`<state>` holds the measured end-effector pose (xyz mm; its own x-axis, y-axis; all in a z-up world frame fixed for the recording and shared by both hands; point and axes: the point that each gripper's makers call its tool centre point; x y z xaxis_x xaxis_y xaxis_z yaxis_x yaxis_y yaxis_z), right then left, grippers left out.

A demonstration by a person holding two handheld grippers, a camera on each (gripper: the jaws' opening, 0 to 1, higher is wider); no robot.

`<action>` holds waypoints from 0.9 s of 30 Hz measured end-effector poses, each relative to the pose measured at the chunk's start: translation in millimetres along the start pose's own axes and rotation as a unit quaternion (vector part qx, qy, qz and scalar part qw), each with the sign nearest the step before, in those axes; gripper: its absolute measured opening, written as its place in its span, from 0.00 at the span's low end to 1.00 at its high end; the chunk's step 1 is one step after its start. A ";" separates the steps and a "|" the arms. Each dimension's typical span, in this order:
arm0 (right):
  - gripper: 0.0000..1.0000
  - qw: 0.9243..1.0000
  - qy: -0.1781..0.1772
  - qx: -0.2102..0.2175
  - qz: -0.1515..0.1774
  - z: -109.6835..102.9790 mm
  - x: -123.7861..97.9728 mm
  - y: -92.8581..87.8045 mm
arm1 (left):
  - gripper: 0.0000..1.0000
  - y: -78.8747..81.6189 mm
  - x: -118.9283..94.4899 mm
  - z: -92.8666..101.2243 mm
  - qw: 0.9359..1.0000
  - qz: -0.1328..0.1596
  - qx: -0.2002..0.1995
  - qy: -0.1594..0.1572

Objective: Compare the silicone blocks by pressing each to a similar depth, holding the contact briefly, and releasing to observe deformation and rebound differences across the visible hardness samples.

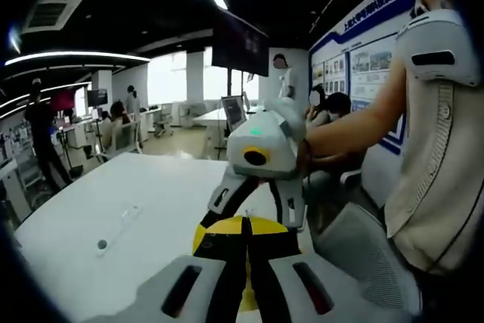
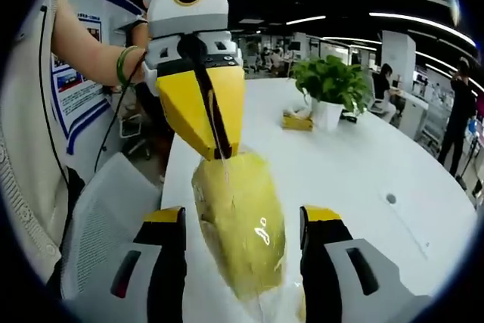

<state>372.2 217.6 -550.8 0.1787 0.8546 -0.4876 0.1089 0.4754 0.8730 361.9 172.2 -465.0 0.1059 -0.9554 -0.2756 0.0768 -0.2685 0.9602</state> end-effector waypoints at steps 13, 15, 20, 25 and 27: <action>0.31 0.999 0.019 -0.026 -0.006 -11.8 1.0 2.1 | 0.00 0.9 -2.4 6.3 1.000 -0.008 0.015 -0.015; 0.27 0.999 0.016 -0.030 -0.008 -13.8 0.2 2.0 | 0.00 0.3 -3.5 8.3 1.000 -0.009 0.016 -0.015; 0.20 0.999 0.010 -0.038 -0.008 -17.0 -1.2 3.8 | 0.00 1.1 -5.4 10.1 1.000 -0.008 0.016 -0.015; 0.15 0.999 0.019 -0.030 -0.018 -22.5 -2.0 0.9 | 0.00 0.5 -4.7 14.3 1.000 -0.009 0.019 -0.023; 0.13 0.999 0.018 -0.032 -0.022 -23.7 -2.3 -0.4 | 0.00 -0.3 -3.8 15.4 0.999 -0.011 0.021 -0.024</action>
Point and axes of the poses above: the point that each gripper's makers call its tool centre point, and the gripper's own axes: x roughly forward along the fingers, z roughly to its right, y roughly out of its top, and after that the axes turned 3 degrees about -y, right-handed
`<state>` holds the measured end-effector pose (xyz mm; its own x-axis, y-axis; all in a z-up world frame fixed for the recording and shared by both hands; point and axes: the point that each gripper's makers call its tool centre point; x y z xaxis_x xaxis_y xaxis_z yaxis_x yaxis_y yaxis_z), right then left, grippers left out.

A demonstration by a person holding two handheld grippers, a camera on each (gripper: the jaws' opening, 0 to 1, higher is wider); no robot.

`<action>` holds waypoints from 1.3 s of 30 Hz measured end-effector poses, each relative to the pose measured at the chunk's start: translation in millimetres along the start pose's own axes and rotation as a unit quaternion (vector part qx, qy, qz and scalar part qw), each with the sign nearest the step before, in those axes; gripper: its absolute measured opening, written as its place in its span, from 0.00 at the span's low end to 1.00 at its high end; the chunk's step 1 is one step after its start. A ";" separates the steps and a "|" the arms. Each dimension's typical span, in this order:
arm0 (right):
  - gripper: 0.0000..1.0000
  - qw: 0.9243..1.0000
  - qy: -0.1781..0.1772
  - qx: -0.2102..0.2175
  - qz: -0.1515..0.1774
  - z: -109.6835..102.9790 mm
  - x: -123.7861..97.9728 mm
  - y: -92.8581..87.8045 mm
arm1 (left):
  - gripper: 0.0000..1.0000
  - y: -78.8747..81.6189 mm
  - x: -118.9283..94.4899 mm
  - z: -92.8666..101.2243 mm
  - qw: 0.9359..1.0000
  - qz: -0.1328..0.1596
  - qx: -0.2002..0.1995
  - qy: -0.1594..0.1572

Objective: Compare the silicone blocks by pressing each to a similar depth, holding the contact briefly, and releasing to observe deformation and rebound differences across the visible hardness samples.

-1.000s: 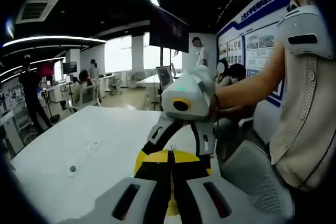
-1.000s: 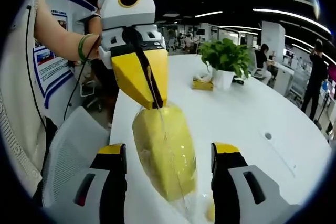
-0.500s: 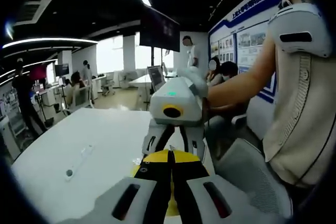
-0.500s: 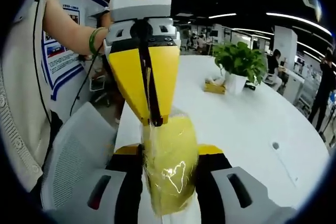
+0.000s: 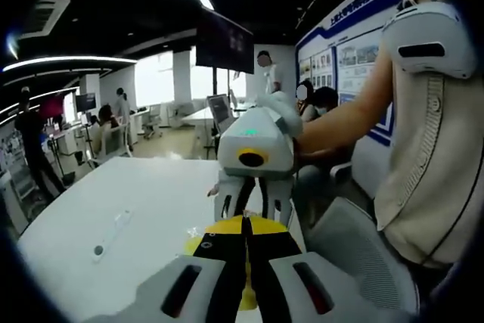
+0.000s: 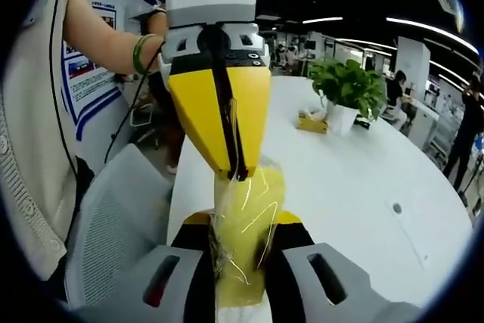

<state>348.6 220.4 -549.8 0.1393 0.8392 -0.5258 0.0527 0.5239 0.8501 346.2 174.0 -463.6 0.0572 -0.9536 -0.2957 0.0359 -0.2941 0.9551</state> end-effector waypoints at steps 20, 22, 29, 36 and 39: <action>0.08 1.000 0.005 -0.014 -0.021 -10.2 -1.3 -0.3 | 0.00 1.5 -1.2 10.8 1.000 0.000 0.012 -0.007; 0.08 1.000 0.007 -0.014 -0.021 -11.1 -1.3 0.7 | 0.00 2.1 -0.8 12.6 1.000 0.001 0.011 -0.008; 0.07 1.000 0.013 -0.010 -0.024 -13.7 -0.3 -1.1 | 0.00 1.5 1.9 17.0 1.000 -0.004 0.024 -0.008; 0.07 1.000 0.010 -0.015 -0.023 -12.8 -0.6 -0.4 | 0.00 2.4 3.0 19.4 1.000 -0.005 0.025 -0.007; 0.08 1.000 0.009 -0.015 -0.023 -12.6 -0.8 -0.8 | 0.00 2.6 4.2 19.3 1.000 -0.004 0.019 -0.004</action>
Point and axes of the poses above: the point that each gripper's makers call its tool centre point, and the gripper's own axes: x roughly forward along the fingers, z roughly to its right, y roughly out of its top, and after that the axes turned 3 degrees about -y, right-handed
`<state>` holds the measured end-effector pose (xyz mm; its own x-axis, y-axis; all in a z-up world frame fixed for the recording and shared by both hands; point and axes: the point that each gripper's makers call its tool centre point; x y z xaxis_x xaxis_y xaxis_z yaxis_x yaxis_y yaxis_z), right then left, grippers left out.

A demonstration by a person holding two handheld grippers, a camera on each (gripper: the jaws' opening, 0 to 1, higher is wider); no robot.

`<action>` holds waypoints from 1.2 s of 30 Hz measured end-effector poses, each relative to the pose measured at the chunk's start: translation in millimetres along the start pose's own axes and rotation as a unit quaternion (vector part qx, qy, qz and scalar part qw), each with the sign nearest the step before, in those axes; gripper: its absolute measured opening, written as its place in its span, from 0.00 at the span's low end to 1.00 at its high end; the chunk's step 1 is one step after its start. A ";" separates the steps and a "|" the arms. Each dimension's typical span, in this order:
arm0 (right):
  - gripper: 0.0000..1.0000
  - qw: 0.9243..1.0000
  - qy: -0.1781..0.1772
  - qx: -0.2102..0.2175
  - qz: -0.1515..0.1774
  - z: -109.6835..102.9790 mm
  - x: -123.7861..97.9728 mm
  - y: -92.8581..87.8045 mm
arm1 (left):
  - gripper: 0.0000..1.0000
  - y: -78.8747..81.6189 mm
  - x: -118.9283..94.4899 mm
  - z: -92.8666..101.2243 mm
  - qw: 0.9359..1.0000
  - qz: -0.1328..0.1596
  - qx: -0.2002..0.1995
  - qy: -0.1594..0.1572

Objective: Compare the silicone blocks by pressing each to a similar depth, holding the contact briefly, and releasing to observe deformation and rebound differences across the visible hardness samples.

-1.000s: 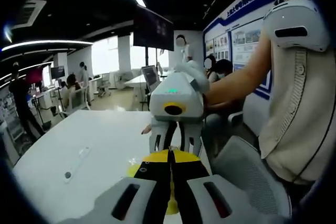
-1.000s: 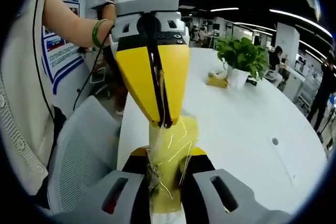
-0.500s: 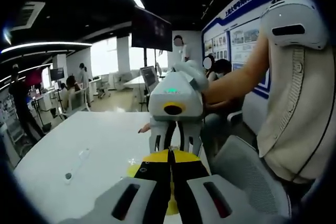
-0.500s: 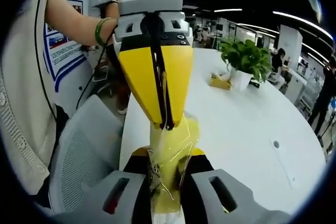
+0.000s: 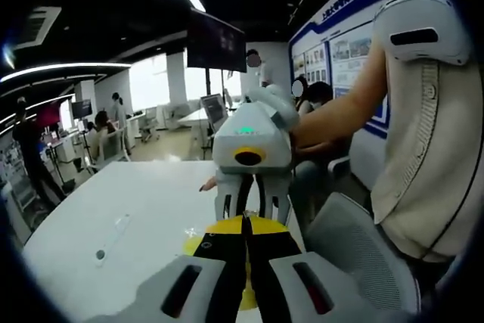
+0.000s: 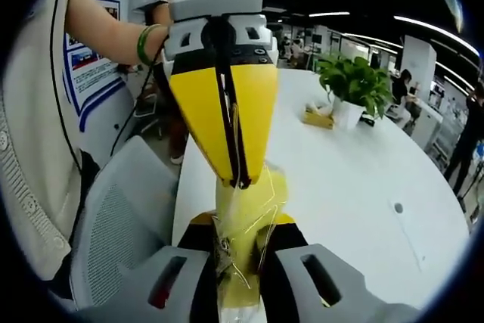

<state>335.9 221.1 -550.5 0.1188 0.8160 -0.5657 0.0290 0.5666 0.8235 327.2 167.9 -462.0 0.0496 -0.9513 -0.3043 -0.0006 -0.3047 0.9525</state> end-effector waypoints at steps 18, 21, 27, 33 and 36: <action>0.12 1.000 0.004 0.015 -0.011 -1.7 -0.4 -2.5 | 0.00 0.6 2.4 2.0 1.000 0.000 -0.009 0.004; 0.13 1.000 0.002 0.013 -0.011 -0.5 -0.2 -2.2 | 0.00 1.0 2.2 1.6 1.000 0.001 -0.004 0.006; 0.14 1.000 -0.005 0.000 -0.007 2.1 0.5 -1.8 | 0.00 0.1 -0.8 1.2 1.000 0.002 -0.002 0.007; 0.15 1.000 -0.003 -0.005 -0.009 1.6 0.8 -1.3 | 0.00 -0.3 -3.5 0.7 1.000 0.005 -0.003 0.008; 0.16 1.000 -0.004 -0.009 -0.008 2.5 0.3 -0.9 | 0.00 0.7 -2.7 1.5 1.000 0.010 -0.006 0.008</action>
Point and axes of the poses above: the point that each gripper's makers call its tool centre point, and the gripper's own axes: x roughly forward along the fingers, z roughly to its right, y roughly out of its top, and after that the axes turned 3 degrees about -y, right-handed
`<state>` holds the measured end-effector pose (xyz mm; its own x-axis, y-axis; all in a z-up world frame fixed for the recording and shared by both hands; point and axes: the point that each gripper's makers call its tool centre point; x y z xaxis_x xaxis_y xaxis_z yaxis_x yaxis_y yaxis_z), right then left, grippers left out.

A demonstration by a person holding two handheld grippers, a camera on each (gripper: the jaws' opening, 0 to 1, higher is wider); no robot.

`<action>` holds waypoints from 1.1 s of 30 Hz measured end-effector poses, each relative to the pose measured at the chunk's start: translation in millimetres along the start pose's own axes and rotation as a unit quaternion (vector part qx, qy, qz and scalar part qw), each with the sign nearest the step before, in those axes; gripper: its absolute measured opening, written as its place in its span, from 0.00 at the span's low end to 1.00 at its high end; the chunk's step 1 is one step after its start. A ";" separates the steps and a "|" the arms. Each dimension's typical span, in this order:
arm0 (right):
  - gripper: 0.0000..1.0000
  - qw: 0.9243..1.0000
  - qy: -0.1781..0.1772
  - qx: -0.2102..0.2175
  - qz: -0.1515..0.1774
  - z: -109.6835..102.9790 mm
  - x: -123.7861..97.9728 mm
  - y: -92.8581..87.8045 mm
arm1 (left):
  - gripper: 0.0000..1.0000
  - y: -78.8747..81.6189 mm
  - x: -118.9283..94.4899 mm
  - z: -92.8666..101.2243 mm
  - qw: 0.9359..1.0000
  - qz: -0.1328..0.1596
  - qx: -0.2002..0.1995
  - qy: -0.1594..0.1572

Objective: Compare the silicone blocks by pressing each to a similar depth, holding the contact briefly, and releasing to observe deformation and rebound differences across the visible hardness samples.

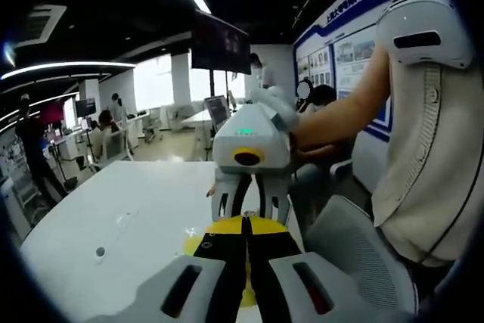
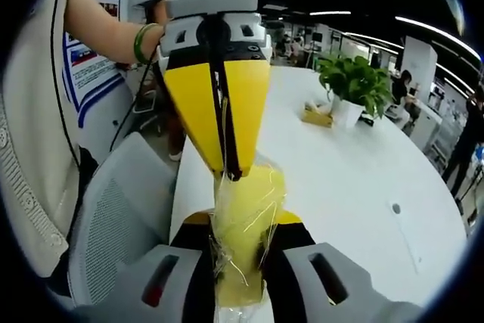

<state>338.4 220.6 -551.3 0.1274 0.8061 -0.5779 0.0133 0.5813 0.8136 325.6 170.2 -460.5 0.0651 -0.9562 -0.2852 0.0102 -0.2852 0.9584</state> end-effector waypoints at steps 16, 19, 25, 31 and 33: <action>0.18 1.000 0.001 0.004 -0.004 -2.2 -1.8 -3.6 | 0.00 -1.7 -0.1 1.5 1.000 0.004 -0.002 -0.006; 0.19 1.000 -0.001 0.000 -0.003 -1.1 -1.2 -3.8 | 0.00 -2.5 -1.2 1.0 1.000 0.004 -0.002 -0.005; 0.20 1.000 -0.001 -0.004 -0.002 -0.8 0.4 -3.6 | 0.00 -4.7 -3.9 -0.7 1.000 0.005 -0.004 -0.005; 0.22 1.000 -0.001 -0.010 -0.001 0.1 1.8 -3.3 | 0.00 -6.6 -6.0 -2.2 1.000 0.005 -0.004 -0.004; 0.22 1.000 -0.002 -0.012 0.000 0.4 2.4 -2.7 | 0.00 -7.1 -6.7 -2.7 1.000 0.005 -0.004 -0.003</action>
<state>339.1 220.9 -554.9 0.1315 0.8056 -0.5777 -0.0104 0.5838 0.8118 327.8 178.8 -465.4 0.0590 -0.9596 -0.2751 0.0181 -0.2745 0.9614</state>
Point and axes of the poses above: the point that each gripper's makers call its tool centre point, and the gripper's own axes: x roughly forward along the fingers, z roughly to its right, y roughly out of its top, and after that the axes turned 3 degrees about -y, right-handed
